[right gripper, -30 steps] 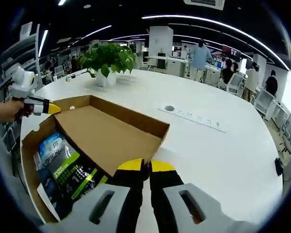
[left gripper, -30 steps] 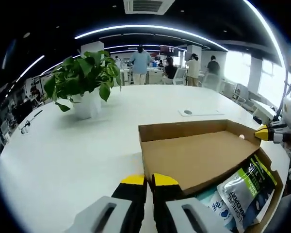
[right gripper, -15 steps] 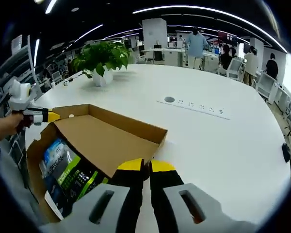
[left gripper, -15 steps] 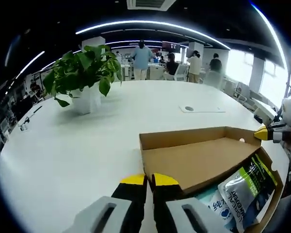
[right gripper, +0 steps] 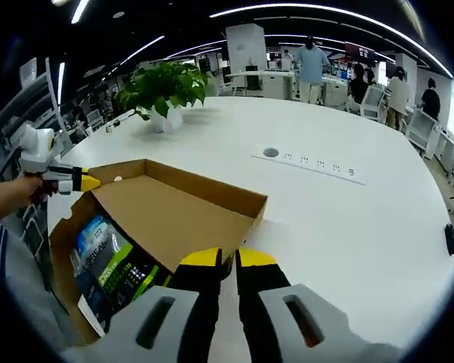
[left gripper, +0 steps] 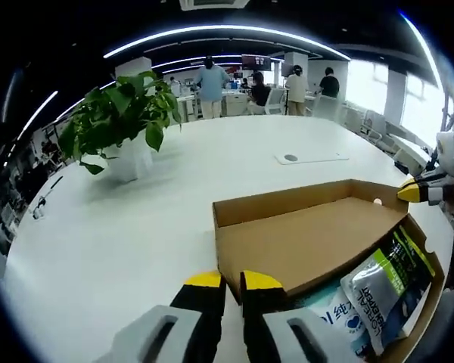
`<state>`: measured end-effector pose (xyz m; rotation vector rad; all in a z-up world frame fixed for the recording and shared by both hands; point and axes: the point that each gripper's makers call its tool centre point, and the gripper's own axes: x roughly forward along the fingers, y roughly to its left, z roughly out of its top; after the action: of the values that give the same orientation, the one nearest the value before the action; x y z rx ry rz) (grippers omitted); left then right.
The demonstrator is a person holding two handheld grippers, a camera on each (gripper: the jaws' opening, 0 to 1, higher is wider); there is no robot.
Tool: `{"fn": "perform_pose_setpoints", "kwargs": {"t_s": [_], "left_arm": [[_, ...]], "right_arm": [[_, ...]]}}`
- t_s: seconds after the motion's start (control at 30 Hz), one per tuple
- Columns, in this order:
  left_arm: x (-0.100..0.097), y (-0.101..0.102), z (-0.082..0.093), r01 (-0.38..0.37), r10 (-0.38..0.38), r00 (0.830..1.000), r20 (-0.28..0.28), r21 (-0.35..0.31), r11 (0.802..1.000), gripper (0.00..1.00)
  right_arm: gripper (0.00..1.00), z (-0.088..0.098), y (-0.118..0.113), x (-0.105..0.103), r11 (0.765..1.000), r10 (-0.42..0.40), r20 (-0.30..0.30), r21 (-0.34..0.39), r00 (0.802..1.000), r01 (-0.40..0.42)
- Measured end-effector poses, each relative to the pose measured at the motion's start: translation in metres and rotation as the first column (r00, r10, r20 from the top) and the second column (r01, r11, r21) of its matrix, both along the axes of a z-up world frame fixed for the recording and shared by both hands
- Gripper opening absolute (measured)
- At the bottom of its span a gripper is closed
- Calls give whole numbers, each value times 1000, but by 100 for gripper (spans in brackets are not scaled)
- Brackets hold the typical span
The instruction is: Operate the shoe box by opening the lid, removing the specified soft item, and placing it in the target area until the item is outside and the box remains undamaged.
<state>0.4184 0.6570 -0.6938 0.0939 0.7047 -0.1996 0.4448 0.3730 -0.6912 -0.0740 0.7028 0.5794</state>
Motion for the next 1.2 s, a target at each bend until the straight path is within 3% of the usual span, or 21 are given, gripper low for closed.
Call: {"fn": "perform_pose_setpoints", "kwargs": {"t_s": [0.3,0.53,0.77,0.97,1.2], "left_arm": [[-8,-9,13,25,-25,1000,18,6,1000,27],[-23,-15,25,50,-50,998,38,15,999,33],[-36,-27,33,91,-90,994,54,-4,996,32],[-48,-45,31,135,-133,990,36,-36,990,32],[-67,-64,12,182,-183,983,-17,-79,980,33]], "right_arm": [[22,15,4,-12,998,58,40,-5,998,-58],[28,21,8,-28,991,132,56,-41,990,-130],[29,27,14,-43,977,204,67,-76,977,-199],[30,28,18,-54,969,239,57,-82,969,-235],[30,19,21,-68,956,280,3,-93,960,-279]]}}
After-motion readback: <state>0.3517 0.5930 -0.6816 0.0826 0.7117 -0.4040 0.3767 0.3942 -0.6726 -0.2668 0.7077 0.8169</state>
